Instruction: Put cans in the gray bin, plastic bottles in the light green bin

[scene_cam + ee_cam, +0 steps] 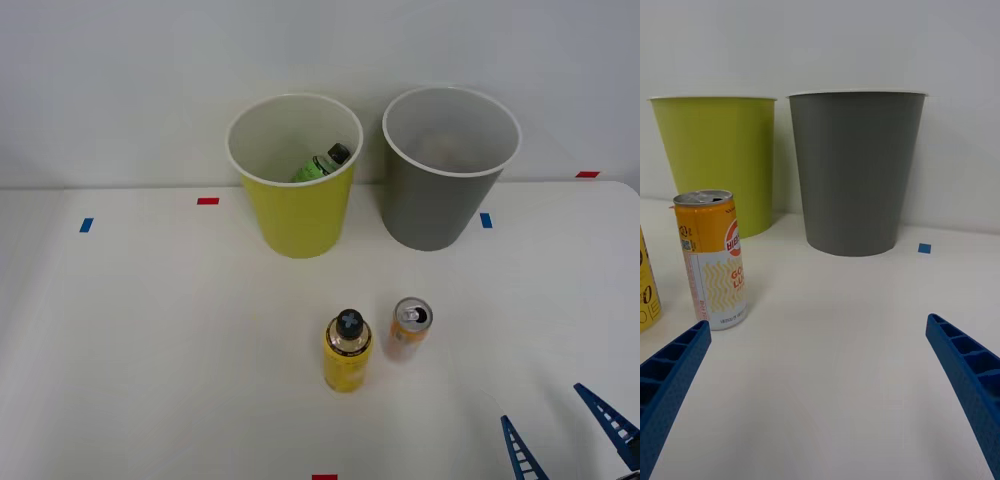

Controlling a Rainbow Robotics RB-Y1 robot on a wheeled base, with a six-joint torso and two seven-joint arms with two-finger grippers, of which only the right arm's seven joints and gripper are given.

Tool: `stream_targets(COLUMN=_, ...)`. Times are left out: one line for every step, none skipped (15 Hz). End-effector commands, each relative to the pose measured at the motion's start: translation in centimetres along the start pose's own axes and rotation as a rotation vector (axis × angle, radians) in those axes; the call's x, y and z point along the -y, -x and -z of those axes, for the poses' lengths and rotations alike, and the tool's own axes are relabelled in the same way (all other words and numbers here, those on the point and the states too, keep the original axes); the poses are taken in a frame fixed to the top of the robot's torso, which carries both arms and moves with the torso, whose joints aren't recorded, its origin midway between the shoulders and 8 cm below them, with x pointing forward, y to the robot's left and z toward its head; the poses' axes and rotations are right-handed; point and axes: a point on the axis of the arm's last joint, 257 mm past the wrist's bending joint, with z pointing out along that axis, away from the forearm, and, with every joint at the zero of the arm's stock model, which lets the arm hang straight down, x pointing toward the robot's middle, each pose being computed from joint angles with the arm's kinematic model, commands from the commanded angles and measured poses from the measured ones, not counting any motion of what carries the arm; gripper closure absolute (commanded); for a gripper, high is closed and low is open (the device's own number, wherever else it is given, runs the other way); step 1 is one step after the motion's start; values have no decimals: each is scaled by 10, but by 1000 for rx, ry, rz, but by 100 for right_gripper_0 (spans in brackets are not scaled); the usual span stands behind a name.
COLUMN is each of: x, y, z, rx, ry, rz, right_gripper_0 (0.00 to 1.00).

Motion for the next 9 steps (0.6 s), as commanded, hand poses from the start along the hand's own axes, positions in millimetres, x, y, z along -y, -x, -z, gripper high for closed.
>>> stream_targets(x=0, y=0, z=0, rx=0, ry=0, rz=0, right_gripper_0=0)
stream_targets(x=0, y=0, z=0, rx=0, ry=0, rz=0, right_gripper_0=0)
stream_targets(x=0, y=0, z=0, rx=0, ry=0, rz=0, right_gripper_0=0)
stream_targets(x=0, y=0, z=0, rx=0, ry=0, rz=0, right_gripper_0=0)
stream_targets(x=0, y=0, z=0, rx=0, ry=0, rz=0, right_gripper_0=0)
stream_targets(x=-7, y=-17, z=2, rx=-29, ry=-18, rz=-37, right_gripper_0=0)
stream_targets(x=-8, y=-16, z=1, rx=-12, ry=-27, rz=-71, right_gripper_0=0)
stream_targets(x=-11, y=-12, z=-1, rx=3, ry=-25, rz=-86, right_gripper_0=0)
stream_targets(x=-13, y=-7, z=-4, rx=21, ry=-18, rz=-90, right_gripper_0=0)
